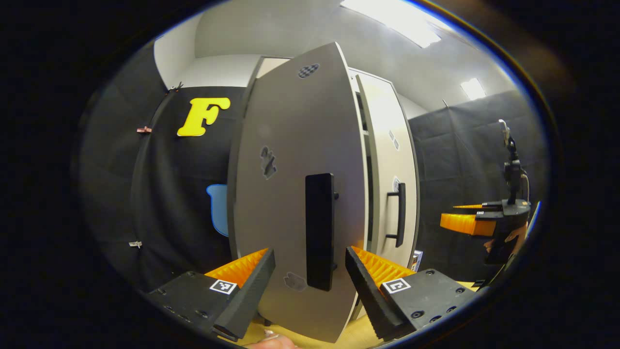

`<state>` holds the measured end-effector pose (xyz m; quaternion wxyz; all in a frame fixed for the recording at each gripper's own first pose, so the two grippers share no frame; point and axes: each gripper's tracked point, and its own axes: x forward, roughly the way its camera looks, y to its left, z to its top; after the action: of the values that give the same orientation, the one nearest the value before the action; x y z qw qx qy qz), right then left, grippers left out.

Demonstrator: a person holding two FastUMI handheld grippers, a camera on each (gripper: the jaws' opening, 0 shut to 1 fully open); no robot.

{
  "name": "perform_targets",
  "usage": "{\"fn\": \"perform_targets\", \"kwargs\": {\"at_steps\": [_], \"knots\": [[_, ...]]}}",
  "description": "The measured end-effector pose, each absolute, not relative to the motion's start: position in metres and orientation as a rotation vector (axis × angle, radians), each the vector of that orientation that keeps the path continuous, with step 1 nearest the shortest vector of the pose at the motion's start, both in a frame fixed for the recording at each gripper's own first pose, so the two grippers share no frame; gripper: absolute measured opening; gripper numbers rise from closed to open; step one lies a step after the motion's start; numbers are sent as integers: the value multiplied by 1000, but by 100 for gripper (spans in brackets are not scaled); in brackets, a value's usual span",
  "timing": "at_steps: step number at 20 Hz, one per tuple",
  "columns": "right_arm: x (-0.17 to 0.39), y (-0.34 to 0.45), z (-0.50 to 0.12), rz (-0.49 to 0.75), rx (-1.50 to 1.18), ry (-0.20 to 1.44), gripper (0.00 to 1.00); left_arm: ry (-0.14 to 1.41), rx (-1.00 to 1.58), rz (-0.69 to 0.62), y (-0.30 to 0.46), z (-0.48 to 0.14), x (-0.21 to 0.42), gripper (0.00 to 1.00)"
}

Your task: Grasp the bottle in the cabinet with the left hand and place it on the coaster, then close the right door with the right hand and the left door with the left hand.

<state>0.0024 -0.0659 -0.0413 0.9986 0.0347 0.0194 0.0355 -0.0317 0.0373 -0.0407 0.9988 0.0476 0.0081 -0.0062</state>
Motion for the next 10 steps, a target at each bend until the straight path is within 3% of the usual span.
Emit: {"fn": "perform_targets", "kwargs": {"at_steps": [10], "knots": [[-1, -60, -43, 75, 86, 41, 98, 42, 19, -14, 21, -47, -31, 93]]}}
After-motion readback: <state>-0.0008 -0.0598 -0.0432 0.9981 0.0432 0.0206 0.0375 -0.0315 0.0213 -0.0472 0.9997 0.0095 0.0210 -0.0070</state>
